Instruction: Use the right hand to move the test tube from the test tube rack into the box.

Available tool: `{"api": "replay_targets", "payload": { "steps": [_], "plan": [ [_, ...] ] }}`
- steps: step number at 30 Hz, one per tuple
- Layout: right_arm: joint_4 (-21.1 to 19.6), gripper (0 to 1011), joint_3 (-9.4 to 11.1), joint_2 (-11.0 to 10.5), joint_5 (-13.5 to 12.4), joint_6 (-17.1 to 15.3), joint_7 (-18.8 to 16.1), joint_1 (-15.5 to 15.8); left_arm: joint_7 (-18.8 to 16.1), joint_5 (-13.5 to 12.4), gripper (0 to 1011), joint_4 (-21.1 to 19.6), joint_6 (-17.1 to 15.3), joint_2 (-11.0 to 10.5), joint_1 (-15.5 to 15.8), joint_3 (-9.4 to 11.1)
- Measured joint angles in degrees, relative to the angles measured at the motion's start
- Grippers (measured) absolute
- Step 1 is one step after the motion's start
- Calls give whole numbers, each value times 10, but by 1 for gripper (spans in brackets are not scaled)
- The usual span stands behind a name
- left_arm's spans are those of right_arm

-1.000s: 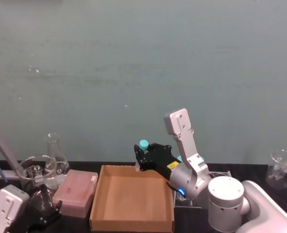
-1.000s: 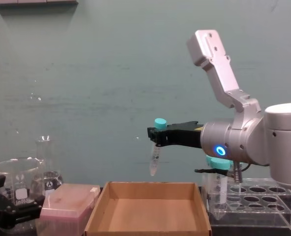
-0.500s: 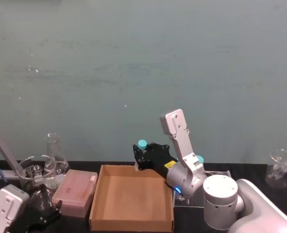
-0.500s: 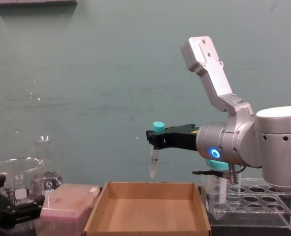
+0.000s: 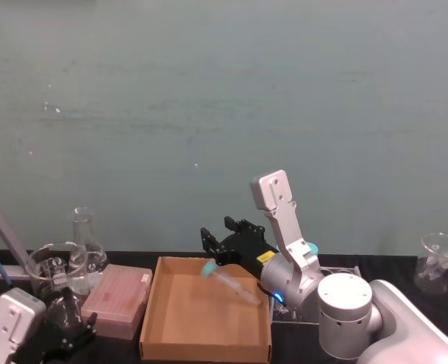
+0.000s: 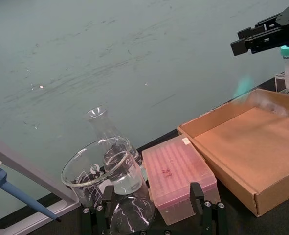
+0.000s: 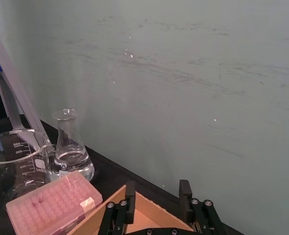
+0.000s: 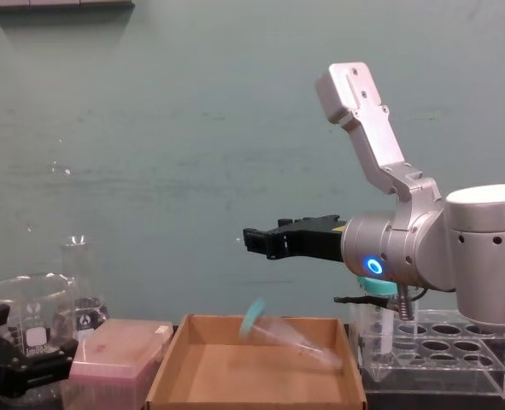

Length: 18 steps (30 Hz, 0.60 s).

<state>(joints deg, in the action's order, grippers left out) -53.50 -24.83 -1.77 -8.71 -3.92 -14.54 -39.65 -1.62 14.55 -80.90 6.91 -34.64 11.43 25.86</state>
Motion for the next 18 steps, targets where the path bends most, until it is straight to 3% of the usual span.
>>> {"api": "replay_targets", "payload": {
  "steps": [14,18],
  "plan": [
    [-1,960,0,-1,-1,-1,0,1,0,0,1000,0,0,0,0,0],
    [-2,1000,0,-1,-1,-1,0,1,0,0,1000,0,0,0,0,0]
  ]
}}
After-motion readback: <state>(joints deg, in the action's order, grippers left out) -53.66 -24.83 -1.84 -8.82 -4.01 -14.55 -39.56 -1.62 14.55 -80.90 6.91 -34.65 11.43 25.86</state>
